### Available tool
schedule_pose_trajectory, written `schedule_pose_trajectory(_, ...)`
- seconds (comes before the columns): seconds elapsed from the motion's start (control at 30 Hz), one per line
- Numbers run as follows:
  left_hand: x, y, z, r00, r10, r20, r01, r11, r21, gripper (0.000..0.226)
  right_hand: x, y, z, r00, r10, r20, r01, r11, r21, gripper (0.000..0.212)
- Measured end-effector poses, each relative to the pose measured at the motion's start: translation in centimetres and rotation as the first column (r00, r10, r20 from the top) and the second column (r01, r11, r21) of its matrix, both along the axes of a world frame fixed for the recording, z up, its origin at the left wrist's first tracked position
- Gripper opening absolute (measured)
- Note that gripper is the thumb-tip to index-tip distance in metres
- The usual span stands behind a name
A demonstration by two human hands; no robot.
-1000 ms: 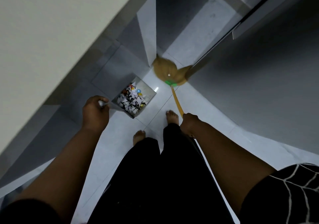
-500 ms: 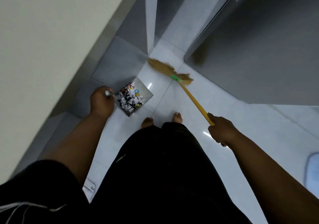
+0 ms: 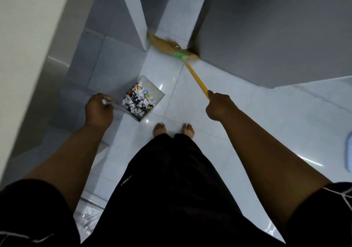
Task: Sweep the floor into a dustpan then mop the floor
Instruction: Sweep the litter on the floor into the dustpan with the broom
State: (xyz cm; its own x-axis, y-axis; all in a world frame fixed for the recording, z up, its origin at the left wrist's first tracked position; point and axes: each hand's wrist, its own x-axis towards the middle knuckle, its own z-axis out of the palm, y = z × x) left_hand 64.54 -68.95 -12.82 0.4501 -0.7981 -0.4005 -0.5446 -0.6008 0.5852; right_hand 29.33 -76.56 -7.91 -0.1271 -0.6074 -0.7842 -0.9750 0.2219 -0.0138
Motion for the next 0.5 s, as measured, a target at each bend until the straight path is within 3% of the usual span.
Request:
schedule_pose_trajectory(0.13,-0.5,0.4,-0.5,0.999,-0.023,0.028,0.023,0.999,-0.029,0.027,-2.3,2.4,-2.7,0.997,0.004,-0.083,0.007,0.992,0.130,0.071)
schedule_pose_trajectory(0.27,-1.0,0.7,-0.9,1.000,-0.031,0.002,0.031,0.999,-0.028,0.027,-5.8,4.8,-1.8,0.999,-0.015,-0.036,0.022,0.981,0.191,0.072)
schedule_pose_trajectory(0.4,-1.2,0.7,-1.0,0.999,-0.017,-0.029,0.016,0.999,-0.036,0.024,-10.0,7.3,1.9,0.997,-0.072,0.013,0.070,0.990,0.121,0.065)
schedule_pose_trajectory(0.5,-1.6,0.3,-0.4,0.993,0.041,-0.108,-0.046,0.998,-0.044,0.038,-13.6,10.4,5.2,0.994,-0.106,0.026,0.105,0.993,0.054,0.062)
